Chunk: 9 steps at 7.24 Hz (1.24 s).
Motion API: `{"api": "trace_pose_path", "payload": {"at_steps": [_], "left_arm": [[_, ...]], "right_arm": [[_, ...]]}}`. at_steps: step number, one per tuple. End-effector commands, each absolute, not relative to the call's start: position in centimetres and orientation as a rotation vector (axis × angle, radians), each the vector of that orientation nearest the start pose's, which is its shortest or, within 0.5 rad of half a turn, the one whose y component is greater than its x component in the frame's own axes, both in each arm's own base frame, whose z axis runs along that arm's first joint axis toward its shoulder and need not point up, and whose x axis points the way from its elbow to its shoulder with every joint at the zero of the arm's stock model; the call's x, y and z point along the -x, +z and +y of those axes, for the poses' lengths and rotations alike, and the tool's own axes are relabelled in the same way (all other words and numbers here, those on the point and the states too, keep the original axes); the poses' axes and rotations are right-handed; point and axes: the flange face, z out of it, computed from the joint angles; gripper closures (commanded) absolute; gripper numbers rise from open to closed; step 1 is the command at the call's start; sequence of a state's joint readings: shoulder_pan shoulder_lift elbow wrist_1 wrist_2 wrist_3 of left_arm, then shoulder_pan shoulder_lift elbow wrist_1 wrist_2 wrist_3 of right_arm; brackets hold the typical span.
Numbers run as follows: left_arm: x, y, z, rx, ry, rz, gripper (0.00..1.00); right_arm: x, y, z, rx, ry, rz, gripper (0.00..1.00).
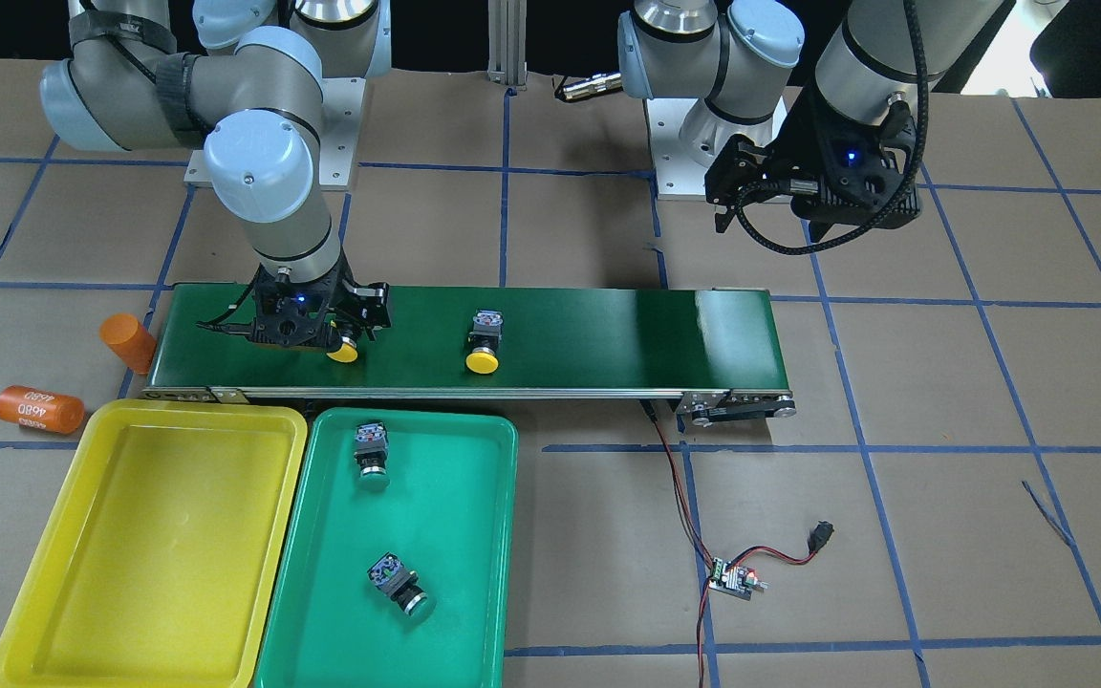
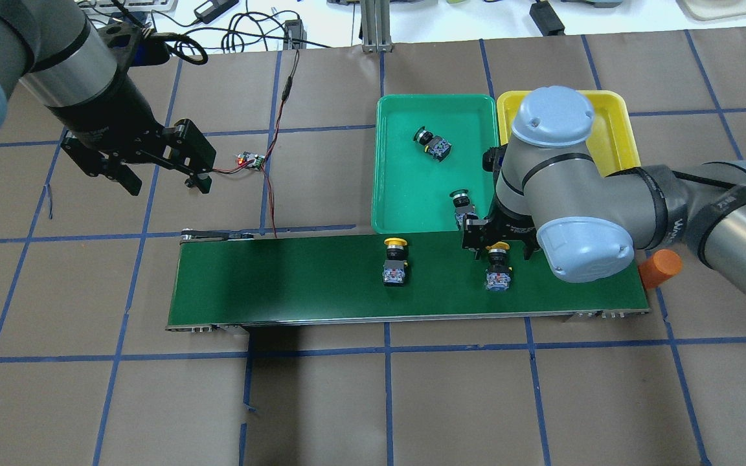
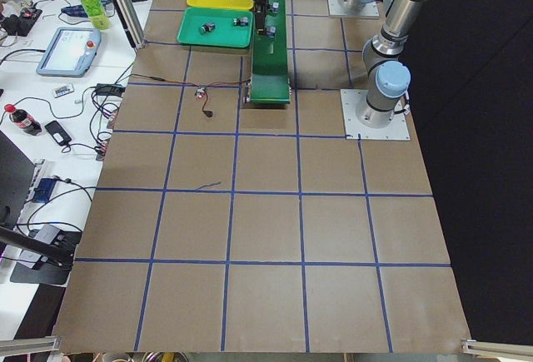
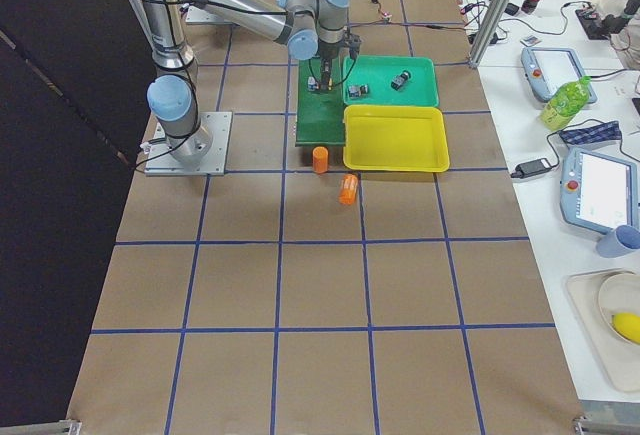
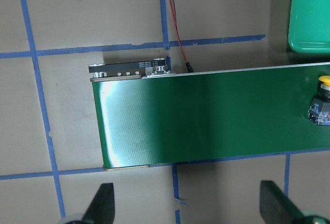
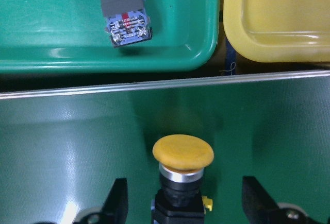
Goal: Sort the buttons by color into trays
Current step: 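Lift the yellow button into the yellow tray and release it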
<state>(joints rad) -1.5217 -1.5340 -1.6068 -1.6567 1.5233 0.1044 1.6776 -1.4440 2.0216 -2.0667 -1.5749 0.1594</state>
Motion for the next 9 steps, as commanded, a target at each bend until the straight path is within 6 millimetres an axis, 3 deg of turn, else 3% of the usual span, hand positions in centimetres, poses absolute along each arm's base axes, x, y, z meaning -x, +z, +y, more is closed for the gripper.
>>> {"api": "trace_pose_path", "payload": {"at_steps": [1,2,3,4,6,7,9], "left_arm": [[11.5,48.0,-47.4,-0.087,0.131,3.19,0.0],[11.5,48.0,-47.4,-0.085,0.131,3.192,0.0],[11.5,48.0,-47.4,-0.085,0.131,3.192,0.0],[11.5,48.0,-47.4,-0.092,0.131,3.19,0.0],[11.5,48.0,-47.4,-0.09,0.131,3.19,0.0],[11.5,48.0,-47.4,-0.087,0.131,3.19,0.0],[11.5,48.0,-47.4,-0.087,0.131,3.19,0.0]], "right_arm": [[-18.2,25.6,-45.2,-0.07,0.135,3.157,0.62],[-18.1,25.5,-45.2,-0.069,0.144,3.162,0.82],[-17.9,25.6,-45.3,-0.069,0.151,3.163,0.94],[-17.5,25.9,-45.7,-0.073,0.133,3.193,0.96],[-15.7,29.1,-50.0,0.028,0.061,3.207,0.94],[-11.7,28.7,-54.1,0.076,0.102,3.201,0.89],[-1.8,27.0,-62.7,0.23,0.122,3.178,0.86]]}}
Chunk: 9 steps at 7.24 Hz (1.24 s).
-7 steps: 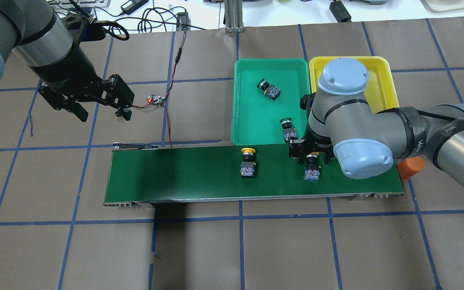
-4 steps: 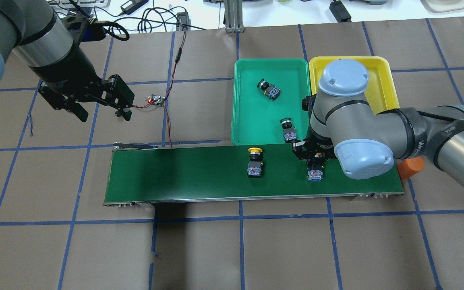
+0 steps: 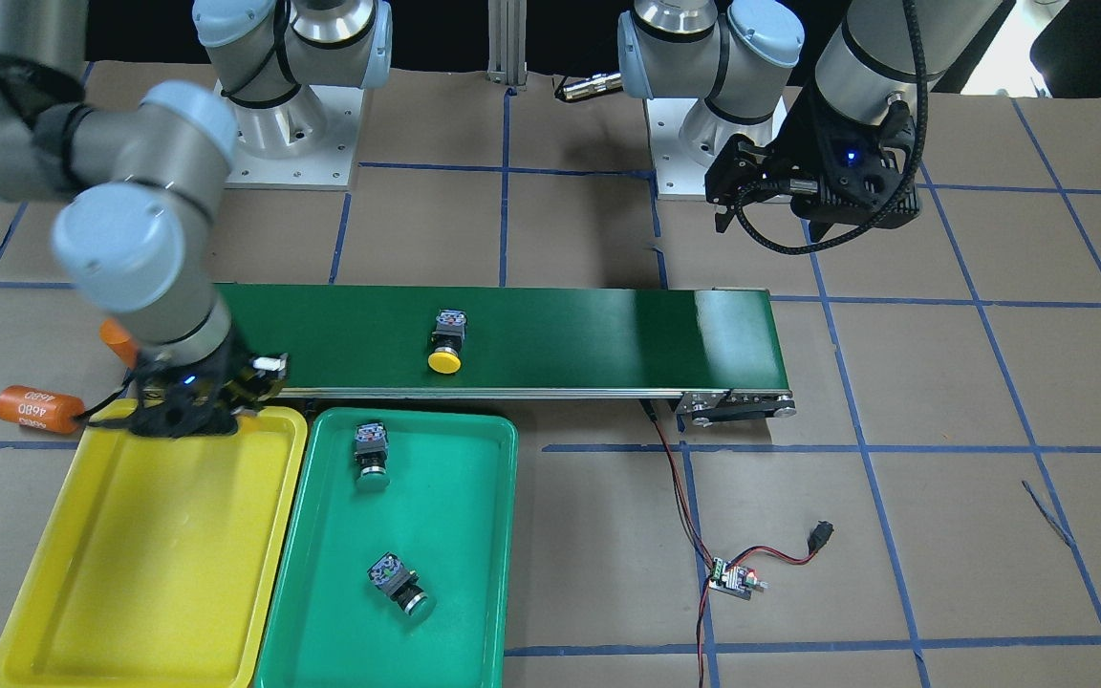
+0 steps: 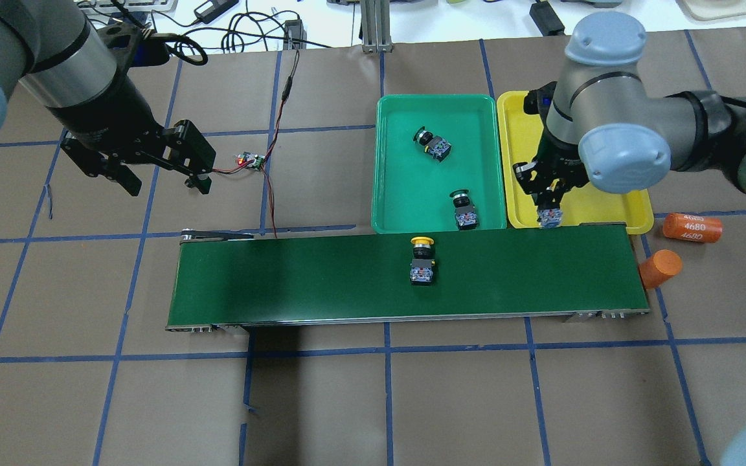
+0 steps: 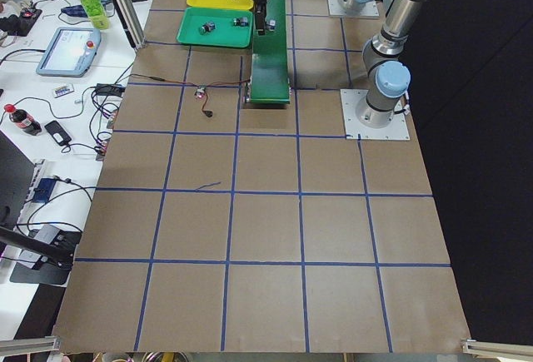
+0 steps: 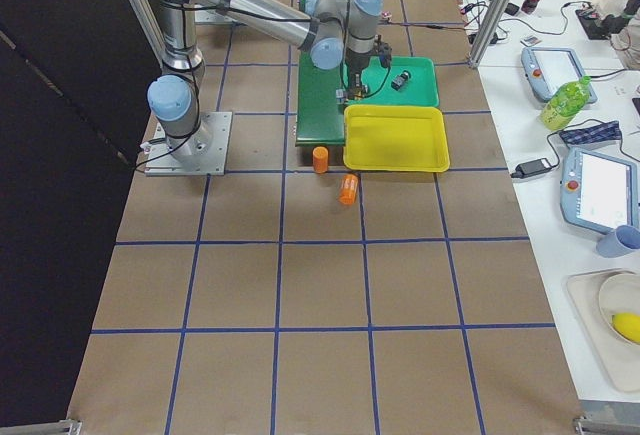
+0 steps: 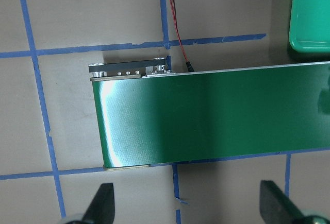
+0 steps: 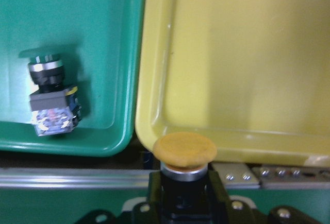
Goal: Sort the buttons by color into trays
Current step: 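Lift the yellow button into the yellow tray and release it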
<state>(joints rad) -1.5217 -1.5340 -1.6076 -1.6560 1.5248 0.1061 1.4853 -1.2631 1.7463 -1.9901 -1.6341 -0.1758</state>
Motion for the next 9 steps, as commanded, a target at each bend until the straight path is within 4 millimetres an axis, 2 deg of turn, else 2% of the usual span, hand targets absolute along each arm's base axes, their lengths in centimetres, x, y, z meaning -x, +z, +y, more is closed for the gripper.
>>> {"api": "trace_pose_path", "payload": {"at_steps": [1,2,4,6,7,8,9], "left_arm": [[11.5,48.0,-47.4,-0.087,0.129,3.19,0.0],[11.5,48.0,-47.4,-0.087,0.131,3.19,0.0],[11.5,48.0,-47.4,-0.088,0.129,3.189,0.0],[11.5,48.0,-47.4,-0.087,0.129,3.19,0.0],[11.5,48.0,-47.4,-0.087,0.131,3.19,0.0],[11.5,48.0,-47.4,-0.087,0.129,3.19,0.0],[11.5,48.0,-47.4,-0.087,0.129,3.19,0.0]], "right_arm": [[0.1,26.2,-65.6,0.281,0.146,3.204,0.85],[0.4,26.0,-66.3,0.3,0.172,3.205,0.82],[0.2,25.5,-66.1,0.298,0.202,3.192,0.3],[-0.5,26.2,-65.0,0.28,0.277,3.171,0.25],[-2.1,28.0,-63.2,0.173,0.318,3.145,0.25],[-4.8,30.1,-60.6,0.124,0.286,3.133,0.24],[-8.2,31.2,-57.9,0.102,0.267,3.148,0.24]]}}
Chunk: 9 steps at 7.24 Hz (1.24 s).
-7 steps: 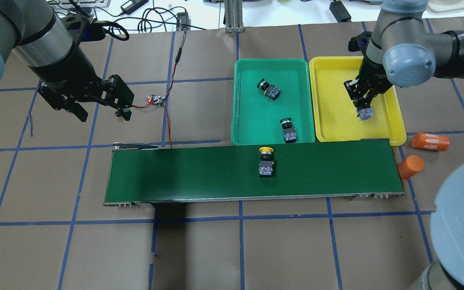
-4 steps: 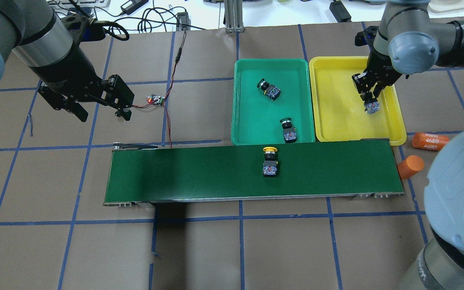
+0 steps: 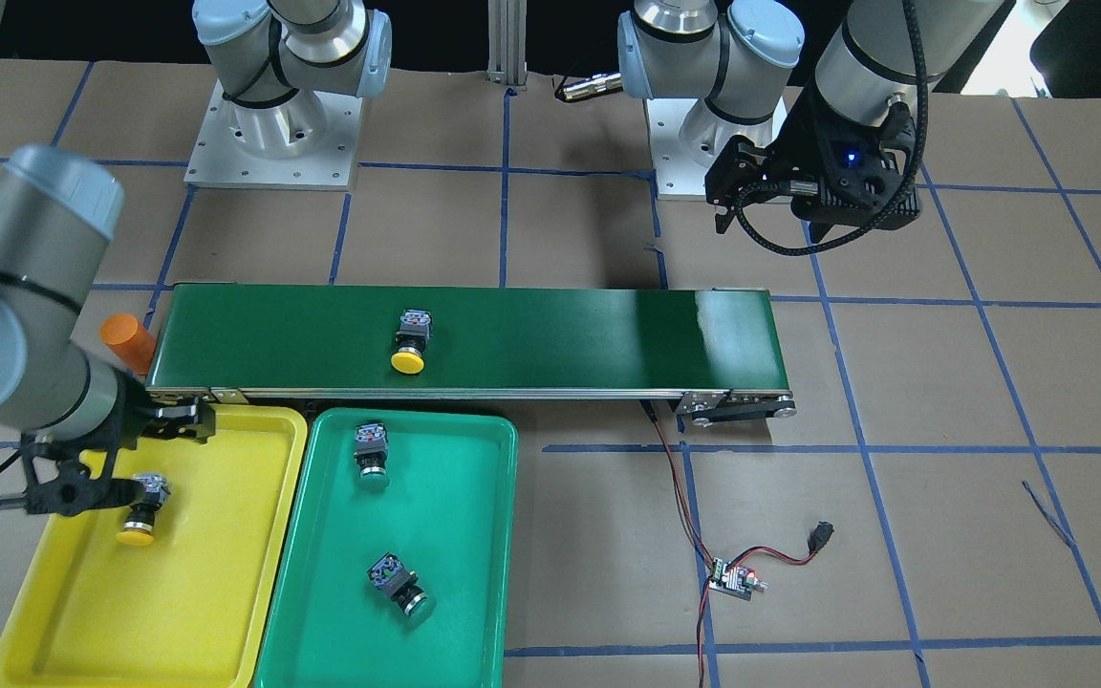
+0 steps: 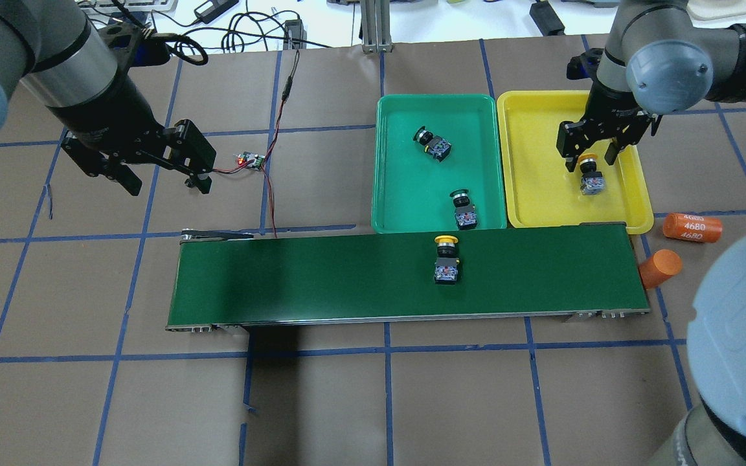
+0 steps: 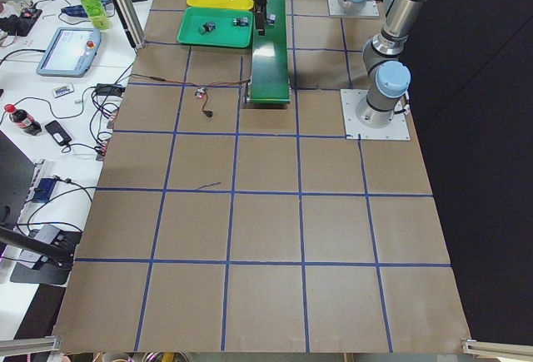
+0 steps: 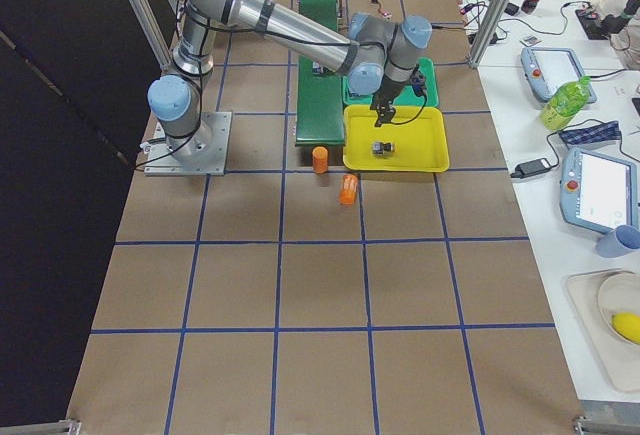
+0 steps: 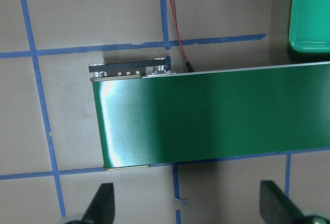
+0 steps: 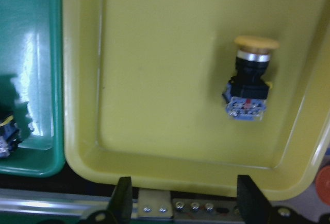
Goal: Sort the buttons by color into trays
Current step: 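Return the right gripper to the belt and grasp the other yellow button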
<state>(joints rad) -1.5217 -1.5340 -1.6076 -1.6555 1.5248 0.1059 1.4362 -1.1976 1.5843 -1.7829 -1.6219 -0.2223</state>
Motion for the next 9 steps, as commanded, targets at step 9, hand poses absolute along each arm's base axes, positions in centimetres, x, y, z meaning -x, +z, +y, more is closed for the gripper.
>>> {"api": "trace_pose_path", "payload": {"at_steps": [9], "left_arm": [[11.4,48.8,-46.3,-0.108,0.102,3.177,0.0]], "right_arm": [[-17.8,28.2,-44.9,-0.021,0.151,3.124,0.08]]}}
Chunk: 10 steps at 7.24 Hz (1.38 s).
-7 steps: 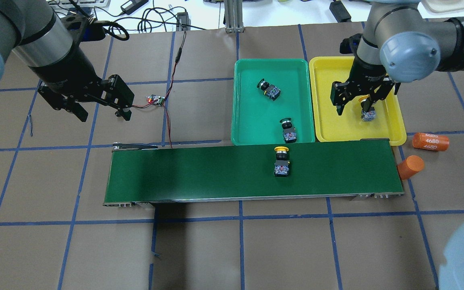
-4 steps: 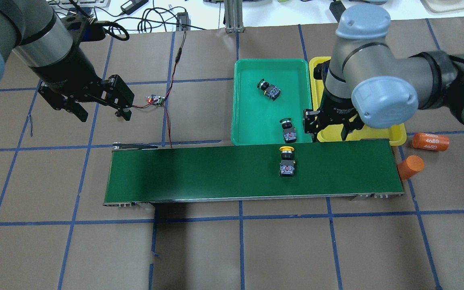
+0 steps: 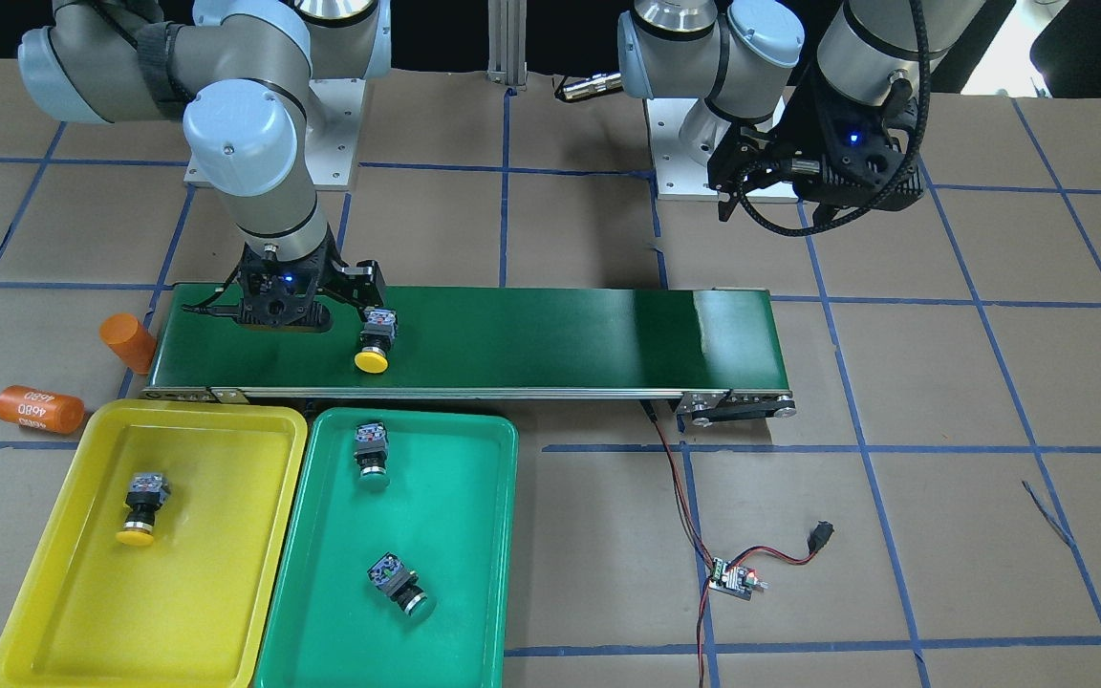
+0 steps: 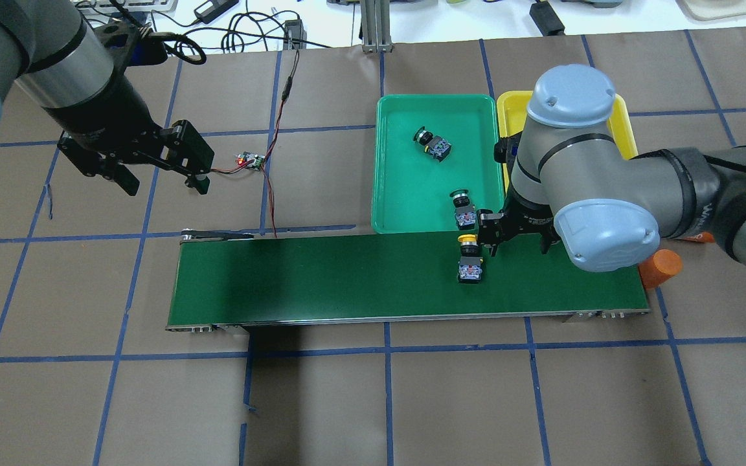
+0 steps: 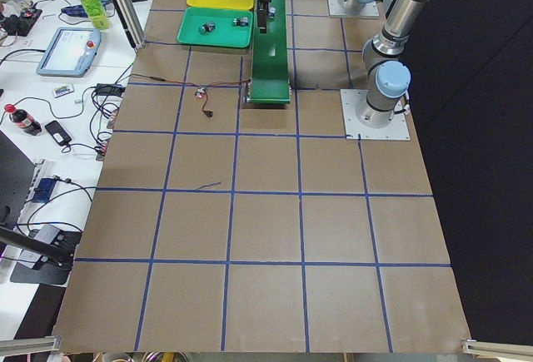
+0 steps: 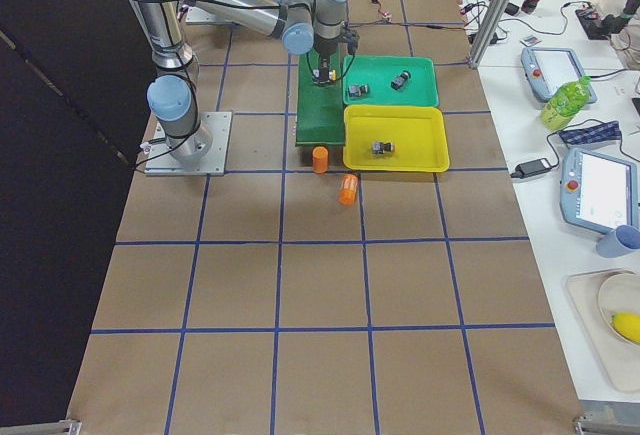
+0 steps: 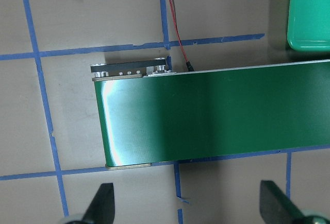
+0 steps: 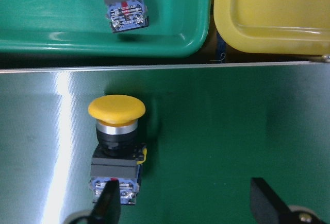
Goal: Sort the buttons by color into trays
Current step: 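Return the right gripper to the belt and grasp the other yellow button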
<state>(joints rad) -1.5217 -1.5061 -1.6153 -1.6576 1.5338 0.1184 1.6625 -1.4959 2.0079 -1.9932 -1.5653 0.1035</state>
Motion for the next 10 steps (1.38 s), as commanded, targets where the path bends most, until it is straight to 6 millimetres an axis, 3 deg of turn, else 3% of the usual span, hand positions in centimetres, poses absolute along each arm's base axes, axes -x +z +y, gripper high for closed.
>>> {"api": "trace_pose_path", "payload": {"at_steps": [1,4,6,7,8,9,10], "left_arm": [[11.4,48.6,-46.5,-0.096,0.112,3.178,0.0],[11.3,48.6,-46.5,-0.093,0.11,3.176,0.0],[11.3,48.6,-46.5,-0.093,0.11,3.176,0.0],[11.3,48.6,-46.5,-0.093,0.11,3.176,0.0],[11.3,48.6,-46.5,-0.093,0.11,3.176,0.0],[11.3,48.6,-46.6,-0.093,0.108,3.176,0.0],[11.3,48.6,-46.6,-0.093,0.11,3.178,0.0]], "right_arm": [[-17.8,27.8,-44.6,-0.024,0.168,3.123,0.09],[-17.7,24.6,-44.0,-0.023,0.109,3.124,0.08],[-17.8,24.3,-44.0,-0.018,0.111,3.124,0.09],[-17.8,24.5,-44.0,-0.018,0.106,3.125,0.34],[-17.8,24.8,-44.4,-0.006,0.091,3.126,0.69],[-17.8,25.0,-44.4,-0.008,0.087,3.126,0.88],[-17.7,25.5,-44.8,-0.017,0.072,3.13,0.94]]}}
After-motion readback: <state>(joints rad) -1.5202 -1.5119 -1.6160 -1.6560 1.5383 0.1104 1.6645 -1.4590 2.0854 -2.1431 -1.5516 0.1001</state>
